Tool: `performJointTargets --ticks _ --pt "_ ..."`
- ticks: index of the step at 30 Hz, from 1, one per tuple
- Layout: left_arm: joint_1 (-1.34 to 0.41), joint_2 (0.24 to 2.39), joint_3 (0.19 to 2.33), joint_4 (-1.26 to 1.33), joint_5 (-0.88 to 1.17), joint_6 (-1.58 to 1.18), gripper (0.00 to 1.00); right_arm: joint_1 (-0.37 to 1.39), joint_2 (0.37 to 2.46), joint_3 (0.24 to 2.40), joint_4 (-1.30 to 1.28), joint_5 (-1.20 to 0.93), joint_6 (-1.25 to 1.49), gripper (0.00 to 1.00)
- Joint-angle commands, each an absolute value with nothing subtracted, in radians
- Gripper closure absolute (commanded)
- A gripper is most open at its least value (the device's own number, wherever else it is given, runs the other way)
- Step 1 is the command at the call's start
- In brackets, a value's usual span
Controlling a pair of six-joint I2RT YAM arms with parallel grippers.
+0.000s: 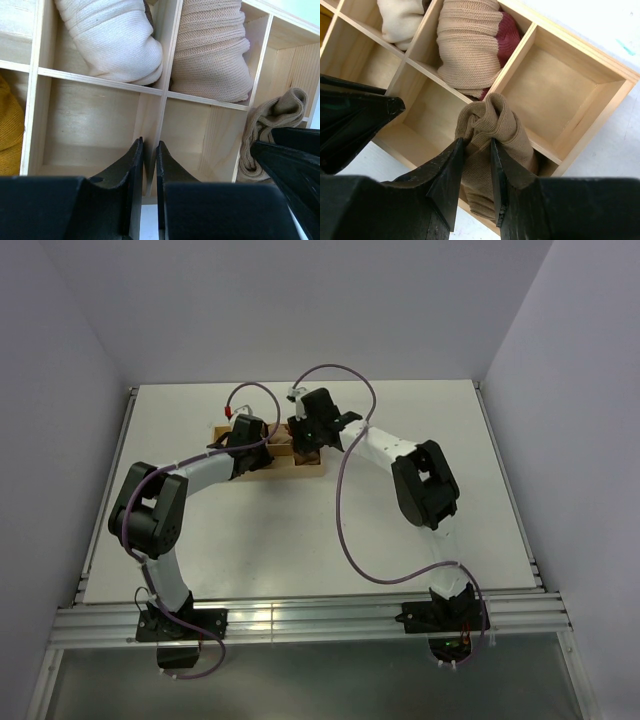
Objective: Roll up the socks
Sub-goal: Place the sock in the storage box.
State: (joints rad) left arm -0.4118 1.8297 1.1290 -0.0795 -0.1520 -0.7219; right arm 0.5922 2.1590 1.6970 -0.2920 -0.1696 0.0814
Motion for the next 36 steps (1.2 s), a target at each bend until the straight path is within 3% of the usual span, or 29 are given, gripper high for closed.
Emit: performJointTargets --ticks 1,15,26,36 --pt "-0.411 1.822 1.117 -0.044 -0.120 -0.767 1.00 0.610 2.241 1.713 -0.526 -0.101 0.074 0.65" --pt "-0.407 1.810 1.118 -0.049 -0.118 -0.781 1.00 0.614 2.327 1.772 -0.735 -0.069 0.080 0.65" --pt "-0.407 1.761 1.065 -0.044 -0.123 -0.779 1.00 0.681 2.281 1.611 -0.701 -0.020 0.147 0.65" --pt "-0.407 1.752 1.063 -0.043 -0.117 -0.772 1.00 0.715 2.413 1.674 -0.742 0.043 0.195 0.64"
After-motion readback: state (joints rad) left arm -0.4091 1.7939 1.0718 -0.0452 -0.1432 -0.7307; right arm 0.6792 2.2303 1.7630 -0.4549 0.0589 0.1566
